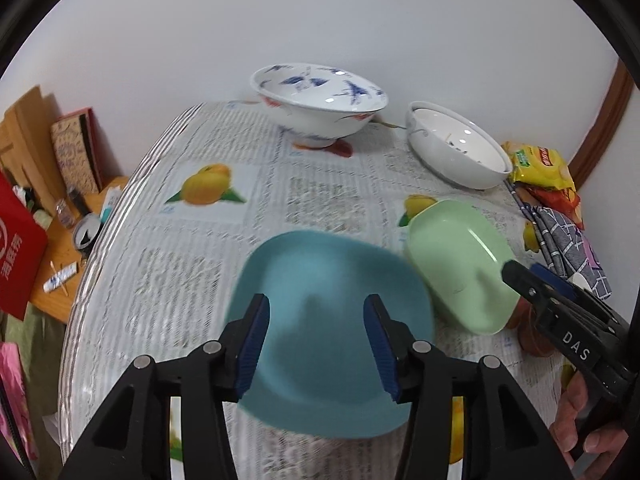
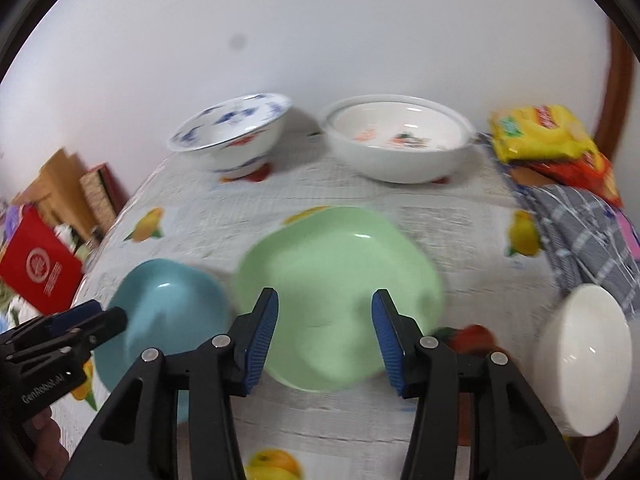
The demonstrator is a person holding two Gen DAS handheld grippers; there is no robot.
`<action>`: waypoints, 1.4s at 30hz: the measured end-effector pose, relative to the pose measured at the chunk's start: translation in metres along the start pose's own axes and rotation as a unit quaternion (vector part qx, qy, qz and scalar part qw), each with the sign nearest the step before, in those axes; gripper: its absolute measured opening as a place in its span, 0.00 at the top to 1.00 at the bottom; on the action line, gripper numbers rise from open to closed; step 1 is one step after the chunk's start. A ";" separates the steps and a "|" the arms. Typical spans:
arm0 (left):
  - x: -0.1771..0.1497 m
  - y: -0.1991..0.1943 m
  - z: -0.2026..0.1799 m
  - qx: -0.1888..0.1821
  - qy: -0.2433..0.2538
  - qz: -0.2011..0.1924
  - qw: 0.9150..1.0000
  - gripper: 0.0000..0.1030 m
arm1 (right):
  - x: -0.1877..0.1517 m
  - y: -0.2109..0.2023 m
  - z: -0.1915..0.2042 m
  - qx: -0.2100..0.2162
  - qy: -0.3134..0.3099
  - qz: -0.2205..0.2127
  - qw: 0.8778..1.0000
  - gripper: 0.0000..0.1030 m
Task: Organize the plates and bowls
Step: 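Lower the light-blue plate onto the pink plate and open both grippers, then move both grippers to the green plate rim and close on it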
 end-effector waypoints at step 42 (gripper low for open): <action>0.038 0.138 -0.067 0.034 0.054 0.075 0.995 0.78 | -0.003 0.094 -0.051 -0.010 -0.005 0.071 0.997 0.86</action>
Point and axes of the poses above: each gripper's, at about its wrist camera, not at the fingertips, and y roughly the way its jaws point, z to its left, x to its top, the point moved 6 cm from there along y, roughly the way its jaws point, and after that the axes turned 15 degrees about -x, right-handed, at the moved point
